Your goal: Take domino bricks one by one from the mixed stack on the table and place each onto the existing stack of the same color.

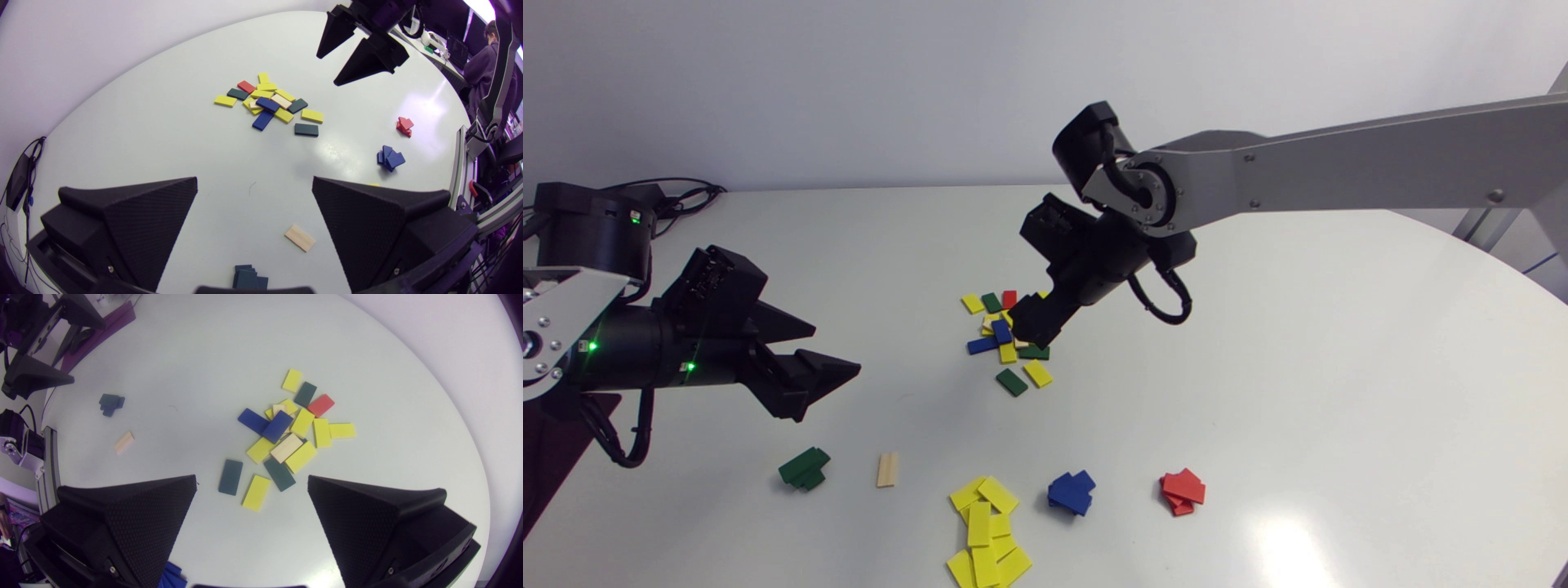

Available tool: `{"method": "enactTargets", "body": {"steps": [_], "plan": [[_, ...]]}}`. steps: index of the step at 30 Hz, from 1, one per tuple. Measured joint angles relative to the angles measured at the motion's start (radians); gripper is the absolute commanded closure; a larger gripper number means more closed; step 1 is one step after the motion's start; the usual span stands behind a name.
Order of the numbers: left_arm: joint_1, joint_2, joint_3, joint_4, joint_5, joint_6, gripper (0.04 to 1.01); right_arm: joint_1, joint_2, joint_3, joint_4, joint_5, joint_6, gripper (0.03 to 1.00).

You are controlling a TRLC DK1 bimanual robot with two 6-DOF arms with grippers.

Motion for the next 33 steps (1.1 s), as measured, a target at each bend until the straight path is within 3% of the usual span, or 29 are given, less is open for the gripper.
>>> {"method": "enactTargets", "body": {"steps": [16, 33], "plan": [[0.038, 0.060, 0.000, 0.019, 0.027, 0.034, 0.041, 0.072, 0.102, 0.031, -0.010, 0.018, 0.003, 0.157], [0.054, 0.061, 0.000, 0.019, 0.054, 0.052, 0.041, 0.106, 0.200, 0.119, -0.132, 0.026, 0.026, 0.161]]}}
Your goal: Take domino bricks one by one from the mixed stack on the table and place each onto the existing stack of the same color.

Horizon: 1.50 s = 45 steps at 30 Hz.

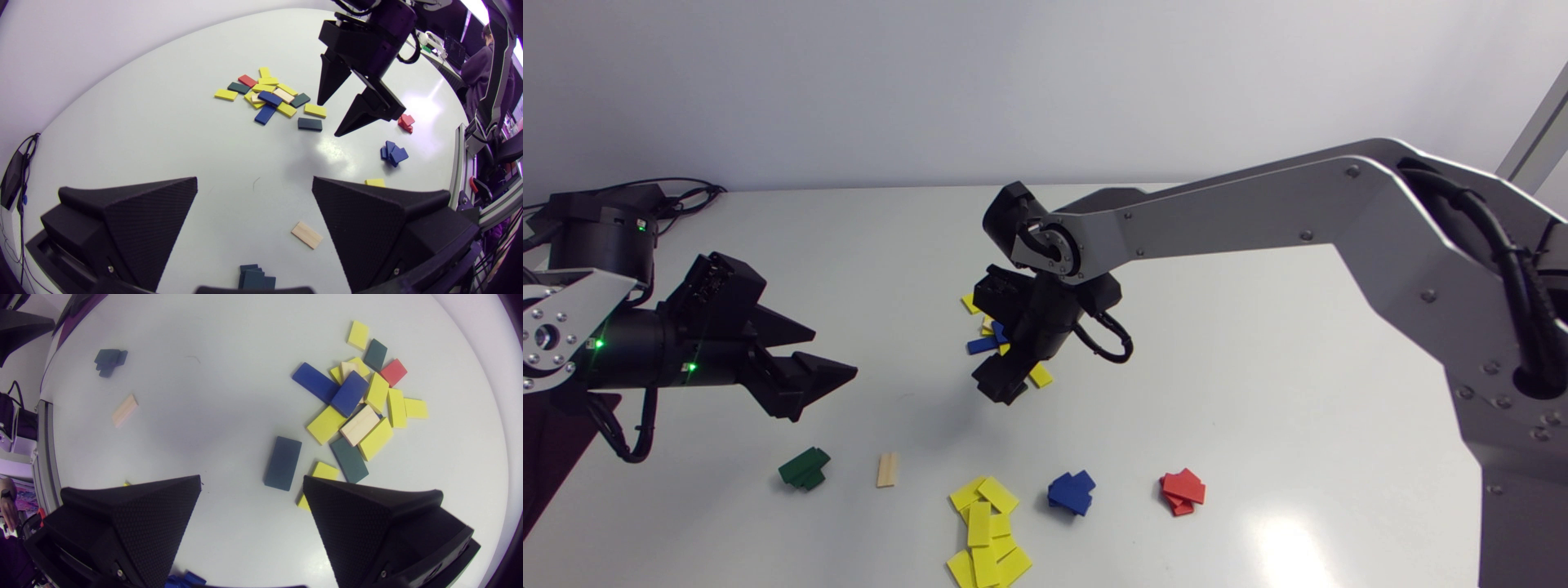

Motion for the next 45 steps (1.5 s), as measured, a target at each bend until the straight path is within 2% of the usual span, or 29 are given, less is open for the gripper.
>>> {"method": "enactTargets", "body": {"steps": [12, 22, 38, 45], "plan": [[0.035, 0.000, 0.000, -0.002, 0.026, 0.026, 0.041, 0.000, 0.095, 0.113, -0.069, 0.002, 0.000, 0.161], [0.041, 0.000, 0.000, -0.011, 0.037, 0.034, 0.041, -0.002, 0.127, 0.170, -0.138, 0.002, 0.008, 0.161], [0.086, 0.000, -0.002, -0.031, 0.063, 0.069, 0.041, -0.002, 0.240, 0.338, -0.279, -0.001, 0.023, 0.162], [0.099, 0.000, -0.002, -0.044, 0.082, 0.079, 0.041, -0.002, 0.273, 0.402, -0.347, -0.001, 0.034, 0.252]]}}
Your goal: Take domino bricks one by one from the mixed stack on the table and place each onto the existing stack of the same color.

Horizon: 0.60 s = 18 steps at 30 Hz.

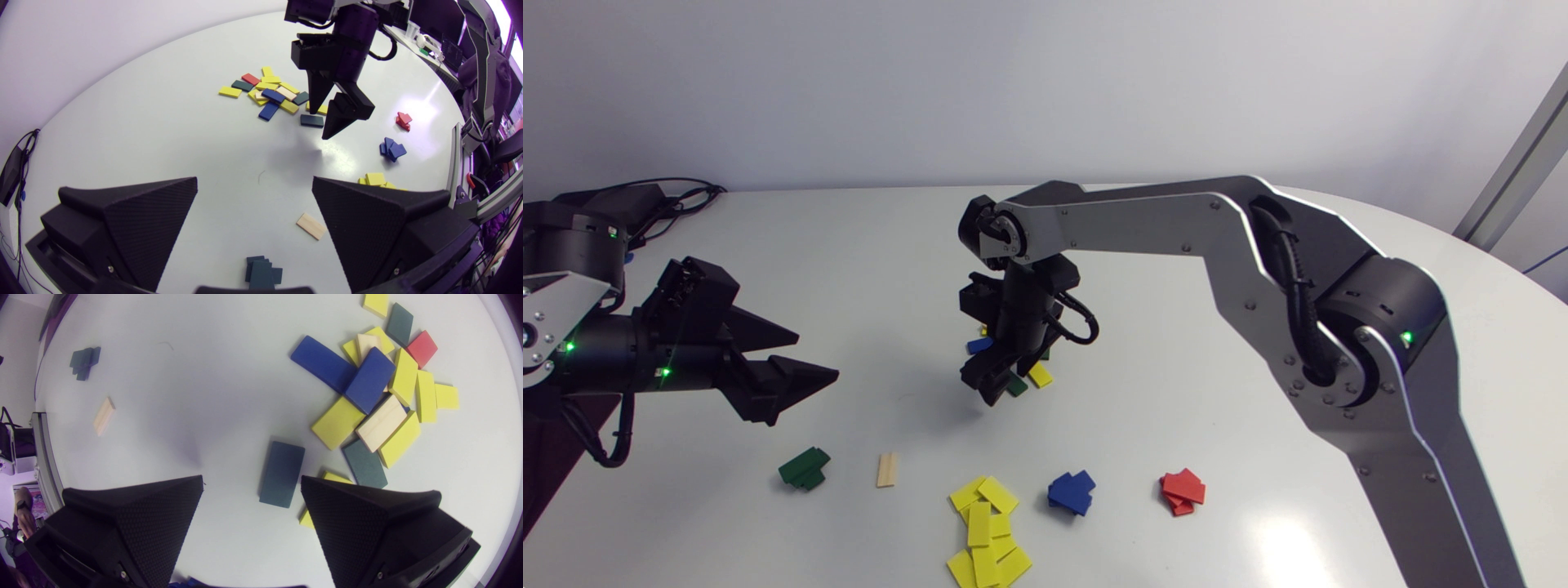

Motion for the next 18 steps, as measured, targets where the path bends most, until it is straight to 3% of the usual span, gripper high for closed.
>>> {"method": "enactTargets", "body": {"steps": [9, 18], "plan": [[0.005, 0.000, 0.000, -0.023, 0.002, 0.000, 0.041, -0.009, 0.039, 0.058, -0.061, -0.007, 0.011, 0.282], [0.005, -0.003, 0.000, -0.037, 0.009, 0.008, 0.041, -0.015, 0.058, 0.094, -0.101, -0.008, 0.014, 0.470]]}}
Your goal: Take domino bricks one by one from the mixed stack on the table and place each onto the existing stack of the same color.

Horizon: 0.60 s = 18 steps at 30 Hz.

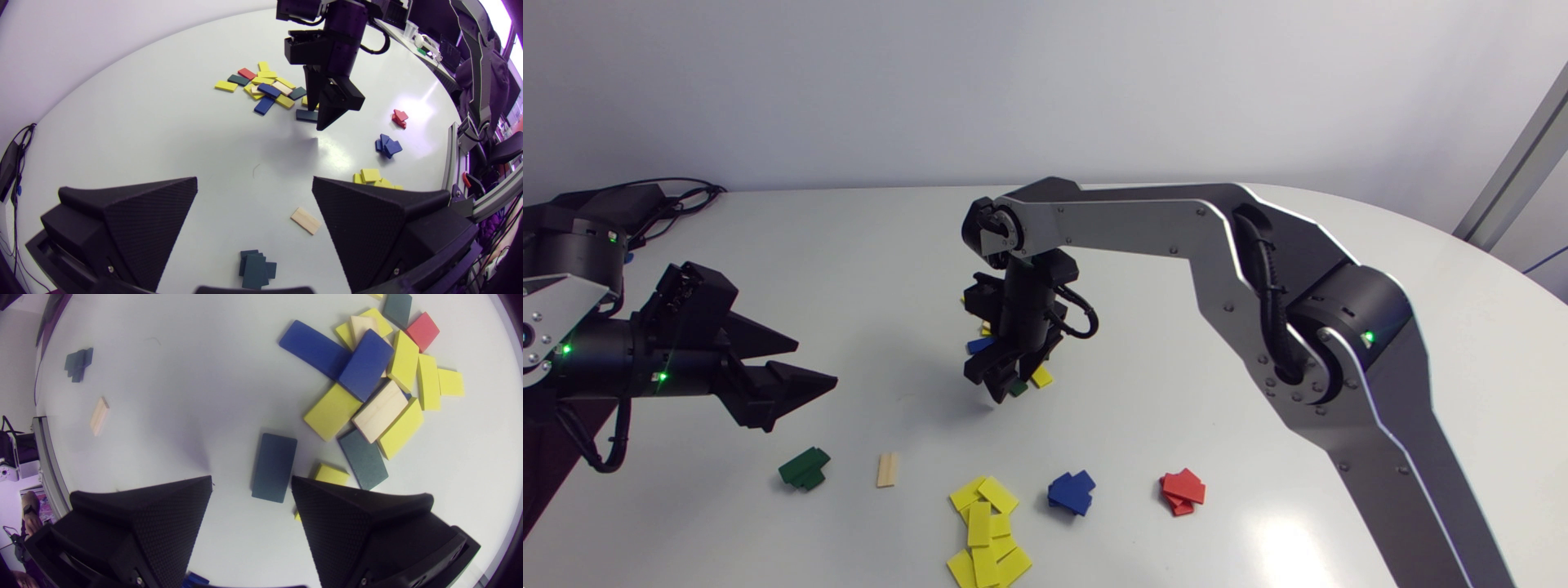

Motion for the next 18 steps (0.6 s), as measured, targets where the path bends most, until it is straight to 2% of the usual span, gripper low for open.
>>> {"method": "enactTargets", "body": {"steps": [8, 18], "plan": [[0.000, -0.002, 0.000, -0.010, 0.014, 0.000, 0.041, 0.000, 0.014, 0.015, -0.009, 0.000, 0.000, 0.603], [0.000, -0.002, 0.000, -0.010, 0.014, 0.000, 0.041, 0.000, 0.027, 0.034, -0.031, 0.008, 0.000, 0.675]]}}
